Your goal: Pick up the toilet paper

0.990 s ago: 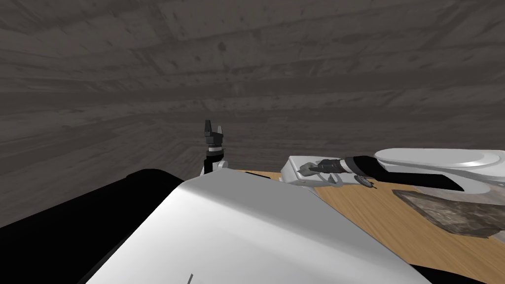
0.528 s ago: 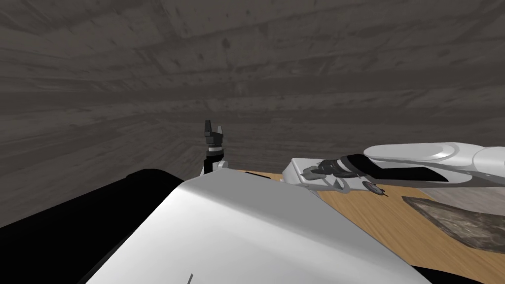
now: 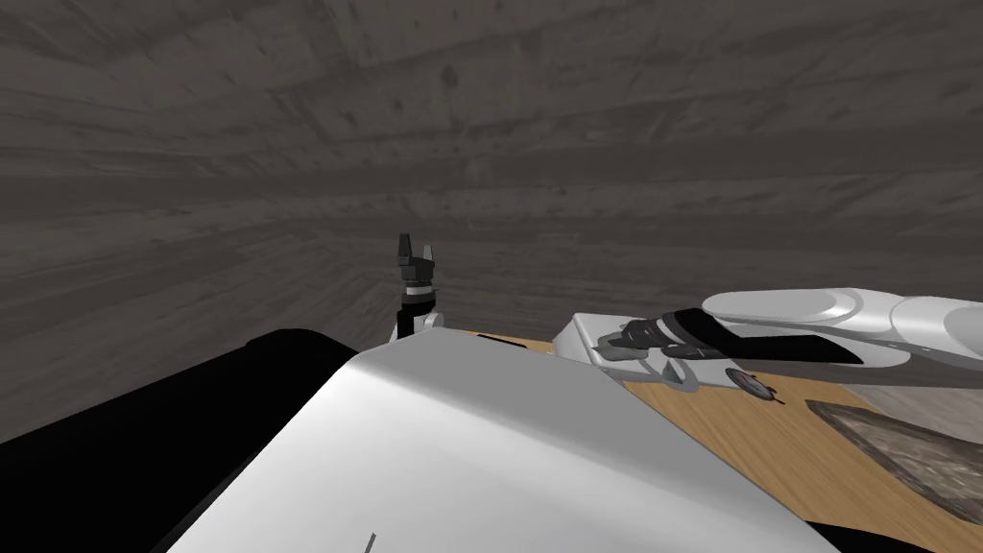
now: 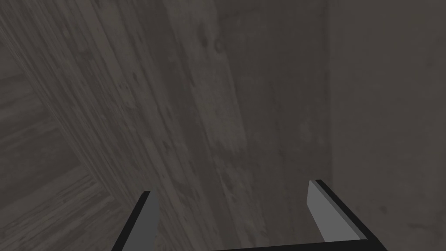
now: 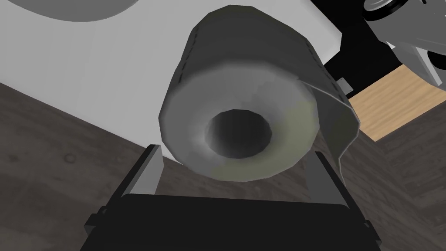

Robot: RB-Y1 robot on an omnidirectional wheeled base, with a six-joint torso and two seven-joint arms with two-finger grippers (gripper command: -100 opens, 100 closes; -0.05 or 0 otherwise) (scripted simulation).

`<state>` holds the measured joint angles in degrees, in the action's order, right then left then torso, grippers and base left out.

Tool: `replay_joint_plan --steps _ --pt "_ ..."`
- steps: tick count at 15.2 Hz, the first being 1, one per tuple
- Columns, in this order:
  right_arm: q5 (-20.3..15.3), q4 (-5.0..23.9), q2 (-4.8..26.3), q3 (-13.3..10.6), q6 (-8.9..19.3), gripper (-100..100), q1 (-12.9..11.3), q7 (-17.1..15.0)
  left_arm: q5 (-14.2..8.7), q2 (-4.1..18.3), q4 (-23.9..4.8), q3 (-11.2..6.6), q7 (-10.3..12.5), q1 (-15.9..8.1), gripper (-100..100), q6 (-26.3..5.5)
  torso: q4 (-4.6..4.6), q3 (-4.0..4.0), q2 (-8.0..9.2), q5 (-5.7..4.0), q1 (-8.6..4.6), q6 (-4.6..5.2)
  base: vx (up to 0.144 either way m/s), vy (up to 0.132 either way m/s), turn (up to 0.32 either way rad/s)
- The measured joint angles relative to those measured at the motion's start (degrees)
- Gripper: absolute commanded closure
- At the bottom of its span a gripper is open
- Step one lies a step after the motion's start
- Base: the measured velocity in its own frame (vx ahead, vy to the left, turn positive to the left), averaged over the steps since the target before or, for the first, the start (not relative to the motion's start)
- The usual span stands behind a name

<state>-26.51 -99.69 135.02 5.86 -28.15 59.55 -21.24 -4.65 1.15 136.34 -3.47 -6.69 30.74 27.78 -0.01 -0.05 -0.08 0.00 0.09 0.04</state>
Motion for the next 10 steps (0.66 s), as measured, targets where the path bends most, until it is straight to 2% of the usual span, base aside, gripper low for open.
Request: replay_joint_plan --steps 1,2,7,10 --pt "-0.1 -0.5 -0.4 -0.1 0.8 -100 0.6 0.3 0.0 0.0 0.0 0.00 0.0 0.0 0 0.0 0.00 0.00 -0.01 0.00 0.00 -0.01 0.021 0.003 0.014" --pt "-0.2 -0.6 -0.4 -0.1 1.2 100 0.7 0.3 0.0 0.0 0.0 0.00 0.0 0.0 0 0.0 0.00 0.01 0.02 0.01 -0.01 -0.01 0.007 0.001 0.000" --pt "-0.2 -0.6 -0.4 -0.1 1.2 100 0.7 0.3 0.0 0.0 0.0 0.00 0.0 0.0 0 0.0 0.02 0.05 0.09 -0.02 -0.07 0.01 -0.004 -0.001 -0.016" --pt "0.3 0.2 1.3 0.1 -0.8 100 -1.2 -0.6 0.0 0.0 0.0 0.00 0.0 0.0 0 0.0 0.08 0.17 0.28 0.02 -0.05 0.03 -0.041 -0.007 -0.085"
